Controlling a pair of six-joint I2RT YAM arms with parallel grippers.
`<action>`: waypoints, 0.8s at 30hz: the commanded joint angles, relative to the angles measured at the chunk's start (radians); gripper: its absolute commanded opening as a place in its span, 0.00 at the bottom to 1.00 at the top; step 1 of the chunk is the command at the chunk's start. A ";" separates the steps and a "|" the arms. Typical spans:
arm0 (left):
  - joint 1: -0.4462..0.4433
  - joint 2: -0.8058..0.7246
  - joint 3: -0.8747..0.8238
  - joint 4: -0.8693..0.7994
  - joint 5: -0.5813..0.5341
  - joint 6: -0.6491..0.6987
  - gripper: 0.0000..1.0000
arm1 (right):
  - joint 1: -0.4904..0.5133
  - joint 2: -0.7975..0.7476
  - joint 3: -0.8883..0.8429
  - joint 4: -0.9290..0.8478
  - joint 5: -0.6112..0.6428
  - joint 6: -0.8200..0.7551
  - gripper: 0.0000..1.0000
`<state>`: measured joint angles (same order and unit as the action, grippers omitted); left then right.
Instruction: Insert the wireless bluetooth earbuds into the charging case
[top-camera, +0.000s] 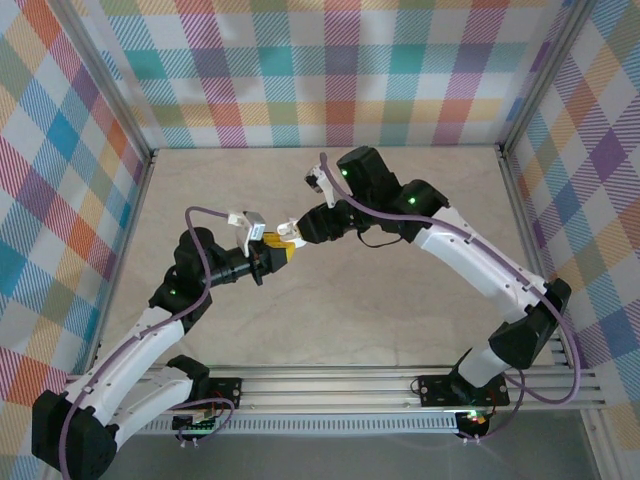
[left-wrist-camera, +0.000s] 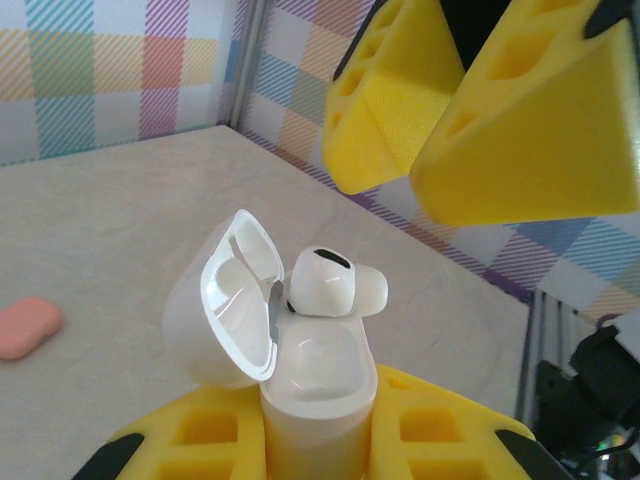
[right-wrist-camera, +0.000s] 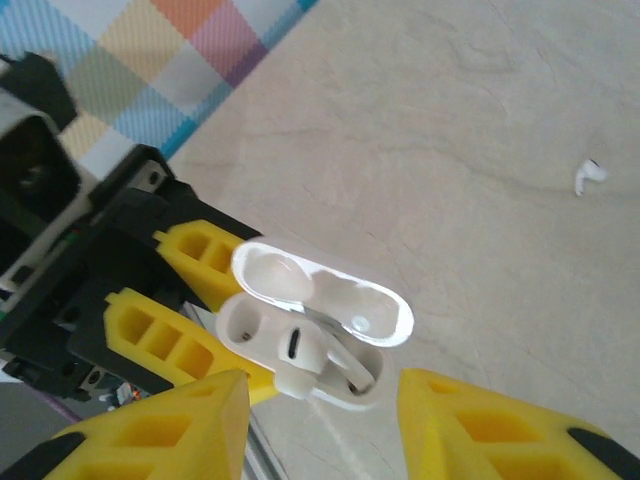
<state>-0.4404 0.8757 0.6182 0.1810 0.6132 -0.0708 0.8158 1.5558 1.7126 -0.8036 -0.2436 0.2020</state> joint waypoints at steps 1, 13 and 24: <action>-0.017 0.009 -0.045 0.064 -0.032 0.108 0.00 | 0.005 0.005 0.049 -0.079 0.081 0.048 0.44; -0.024 0.119 -0.072 0.240 -0.080 0.209 0.00 | 0.005 0.100 0.140 -0.152 0.069 0.132 0.45; -0.024 0.096 -0.083 0.229 -0.073 0.212 0.00 | 0.005 0.189 0.225 -0.261 0.078 0.134 0.44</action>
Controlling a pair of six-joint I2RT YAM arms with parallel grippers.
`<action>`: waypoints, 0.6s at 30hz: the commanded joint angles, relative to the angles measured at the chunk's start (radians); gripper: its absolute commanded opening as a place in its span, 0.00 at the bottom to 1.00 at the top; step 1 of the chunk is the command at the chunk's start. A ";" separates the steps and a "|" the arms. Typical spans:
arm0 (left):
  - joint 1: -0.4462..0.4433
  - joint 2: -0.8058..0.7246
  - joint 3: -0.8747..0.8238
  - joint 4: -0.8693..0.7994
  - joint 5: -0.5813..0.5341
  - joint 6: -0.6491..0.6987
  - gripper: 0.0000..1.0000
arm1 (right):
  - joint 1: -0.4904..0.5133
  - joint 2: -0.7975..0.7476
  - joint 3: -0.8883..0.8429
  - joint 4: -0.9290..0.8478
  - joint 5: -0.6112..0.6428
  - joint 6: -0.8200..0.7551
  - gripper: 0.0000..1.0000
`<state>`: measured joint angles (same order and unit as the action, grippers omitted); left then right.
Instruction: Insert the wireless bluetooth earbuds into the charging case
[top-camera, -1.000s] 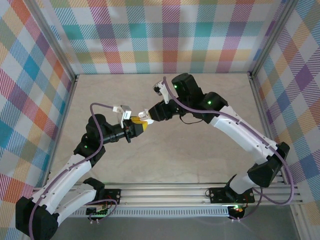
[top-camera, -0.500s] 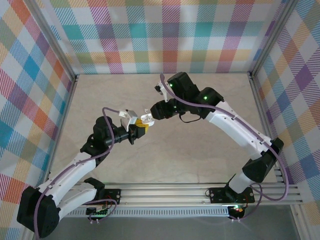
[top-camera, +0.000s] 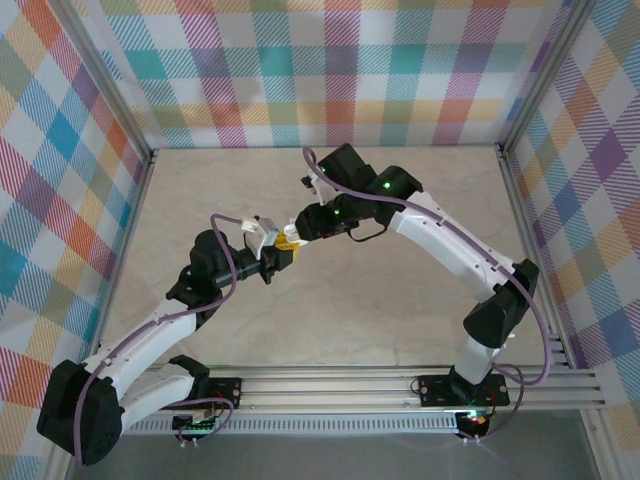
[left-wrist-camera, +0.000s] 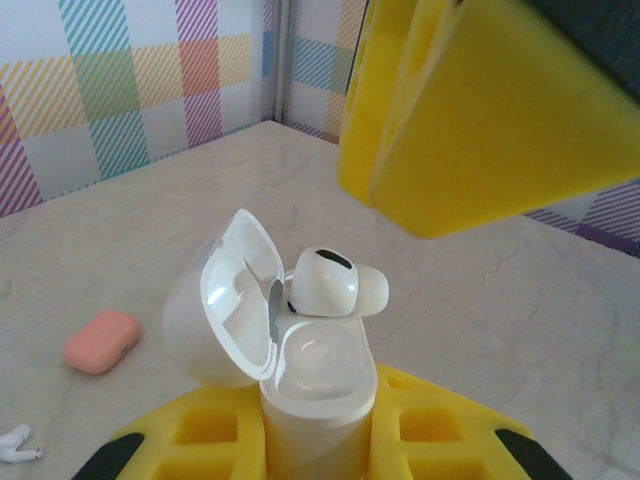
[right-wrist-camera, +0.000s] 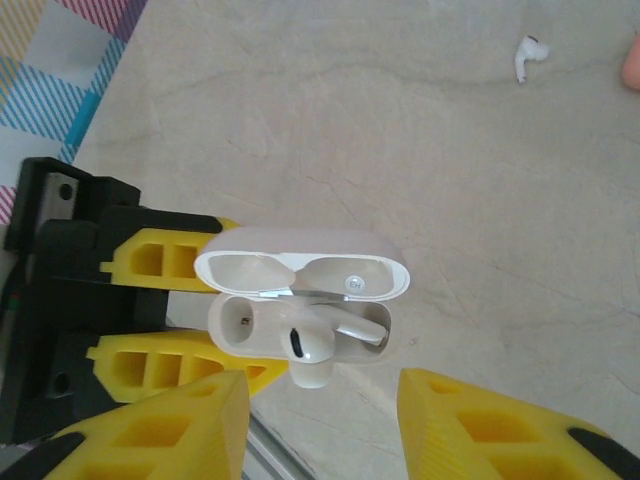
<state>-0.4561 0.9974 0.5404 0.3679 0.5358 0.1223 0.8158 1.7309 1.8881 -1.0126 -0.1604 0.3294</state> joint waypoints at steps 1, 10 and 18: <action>-0.009 -0.029 -0.006 0.040 0.003 0.019 0.00 | 0.005 0.021 0.058 -0.060 -0.007 0.004 0.44; -0.008 -0.051 -0.008 0.018 0.006 0.019 0.00 | 0.016 0.053 0.098 -0.095 -0.037 -0.016 0.43; -0.008 -0.047 -0.002 0.011 0.007 0.017 0.00 | 0.037 0.059 0.131 -0.107 -0.024 -0.035 0.41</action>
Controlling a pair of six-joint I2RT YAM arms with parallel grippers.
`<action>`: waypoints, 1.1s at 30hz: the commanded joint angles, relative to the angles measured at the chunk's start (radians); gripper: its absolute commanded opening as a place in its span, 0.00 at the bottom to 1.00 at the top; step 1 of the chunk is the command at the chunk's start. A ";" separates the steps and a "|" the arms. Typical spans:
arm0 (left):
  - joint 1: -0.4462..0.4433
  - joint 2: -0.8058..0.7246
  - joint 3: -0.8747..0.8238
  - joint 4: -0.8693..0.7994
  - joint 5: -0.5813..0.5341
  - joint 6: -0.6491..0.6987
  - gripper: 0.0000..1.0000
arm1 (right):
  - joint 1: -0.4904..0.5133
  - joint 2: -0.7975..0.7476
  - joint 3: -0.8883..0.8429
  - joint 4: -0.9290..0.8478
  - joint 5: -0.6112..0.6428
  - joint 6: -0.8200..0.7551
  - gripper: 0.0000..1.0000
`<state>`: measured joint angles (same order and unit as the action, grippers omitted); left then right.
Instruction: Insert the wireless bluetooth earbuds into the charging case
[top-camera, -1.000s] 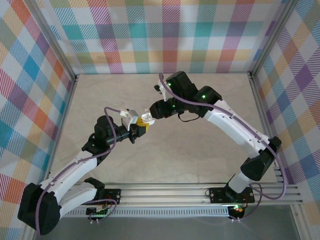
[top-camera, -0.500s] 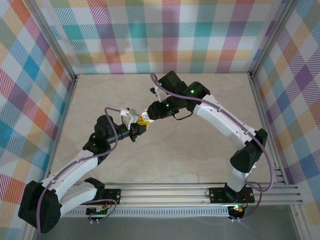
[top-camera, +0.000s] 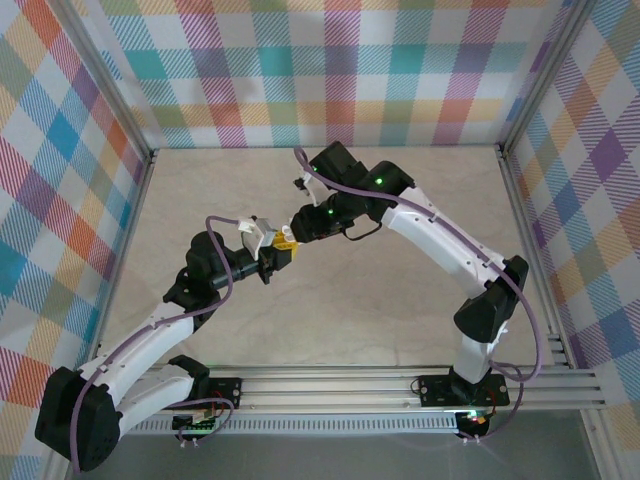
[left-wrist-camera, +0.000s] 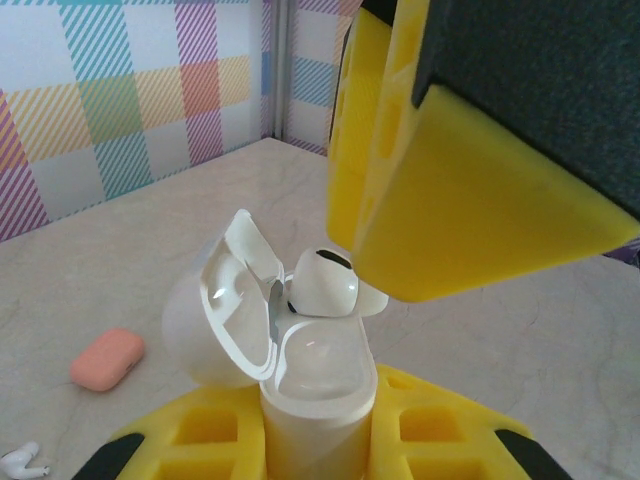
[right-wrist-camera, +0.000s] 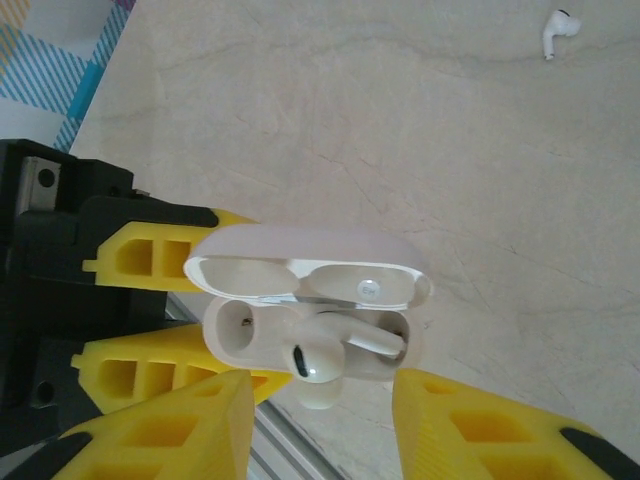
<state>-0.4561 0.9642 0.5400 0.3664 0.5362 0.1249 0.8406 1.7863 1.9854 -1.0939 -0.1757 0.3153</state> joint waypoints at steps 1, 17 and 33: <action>-0.009 -0.011 0.000 0.011 0.007 0.015 0.00 | 0.016 0.005 0.038 -0.029 -0.007 -0.021 0.41; -0.010 -0.010 0.008 0.005 0.022 0.004 0.00 | 0.021 0.083 0.130 -0.113 0.064 -0.024 0.31; -0.010 -0.019 0.009 -0.003 0.031 0.009 0.00 | 0.011 0.133 0.214 -0.158 0.086 -0.020 0.15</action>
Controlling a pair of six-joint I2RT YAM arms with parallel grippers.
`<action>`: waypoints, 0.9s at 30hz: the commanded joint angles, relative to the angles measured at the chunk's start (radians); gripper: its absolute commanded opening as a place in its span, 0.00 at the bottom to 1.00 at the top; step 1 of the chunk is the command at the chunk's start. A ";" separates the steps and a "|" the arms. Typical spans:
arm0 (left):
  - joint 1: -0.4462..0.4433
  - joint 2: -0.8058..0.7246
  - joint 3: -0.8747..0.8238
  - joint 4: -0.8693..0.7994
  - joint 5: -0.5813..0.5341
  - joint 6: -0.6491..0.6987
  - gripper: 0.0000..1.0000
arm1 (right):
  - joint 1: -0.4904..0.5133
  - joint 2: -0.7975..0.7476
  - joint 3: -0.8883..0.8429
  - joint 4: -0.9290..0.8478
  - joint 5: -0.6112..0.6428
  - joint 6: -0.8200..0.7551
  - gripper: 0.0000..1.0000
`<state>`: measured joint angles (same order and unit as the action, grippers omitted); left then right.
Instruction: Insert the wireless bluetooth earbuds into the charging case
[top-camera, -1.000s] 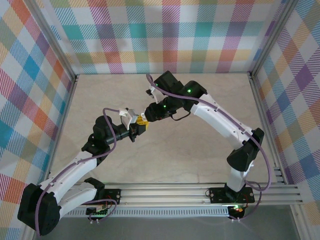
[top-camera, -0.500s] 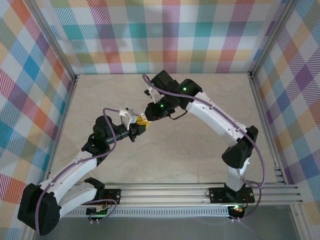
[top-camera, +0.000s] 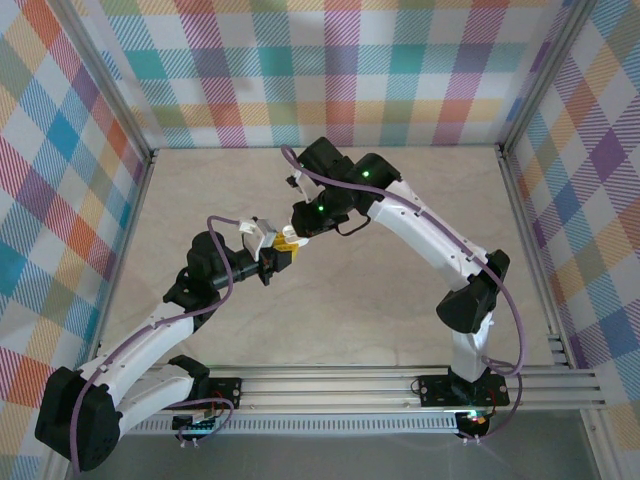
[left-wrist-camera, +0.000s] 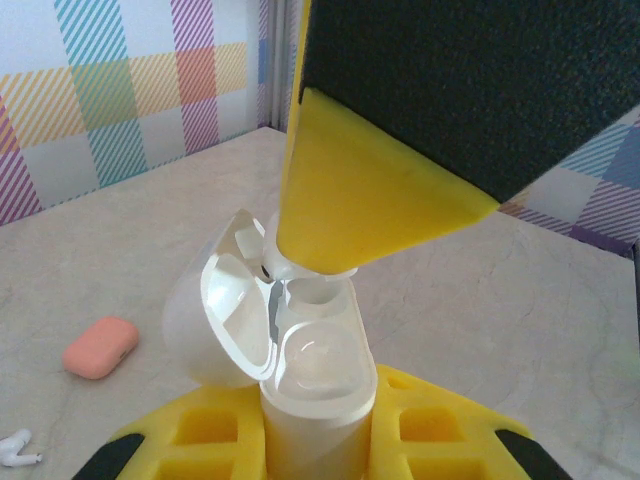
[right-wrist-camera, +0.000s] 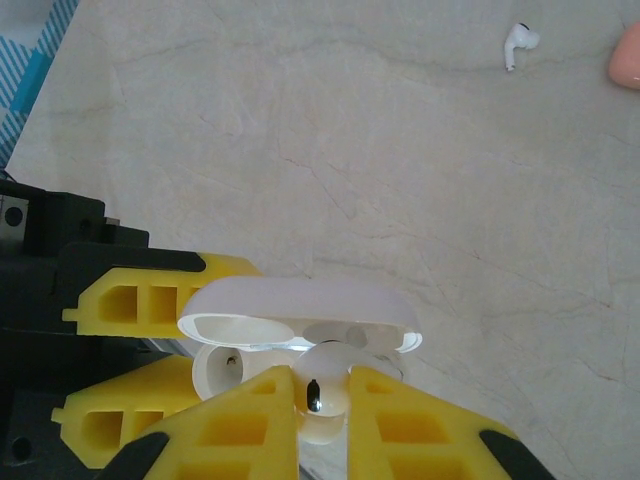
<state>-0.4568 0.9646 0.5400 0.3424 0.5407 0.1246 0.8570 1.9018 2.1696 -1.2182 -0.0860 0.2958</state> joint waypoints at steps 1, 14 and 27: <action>-0.009 -0.018 0.009 0.021 0.025 0.010 0.00 | -0.009 0.017 0.030 -0.032 -0.012 0.003 0.15; -0.010 -0.023 -0.016 0.085 -0.048 -0.061 0.00 | -0.083 -0.163 -0.273 0.277 -0.185 0.198 0.15; -0.008 -0.044 -0.023 0.051 -0.128 -0.073 0.00 | -0.207 -0.382 -0.652 0.673 -0.263 0.480 0.15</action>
<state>-0.4633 0.9516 0.5186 0.3878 0.4633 0.0456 0.6872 1.5620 1.5555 -0.6456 -0.3233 0.6861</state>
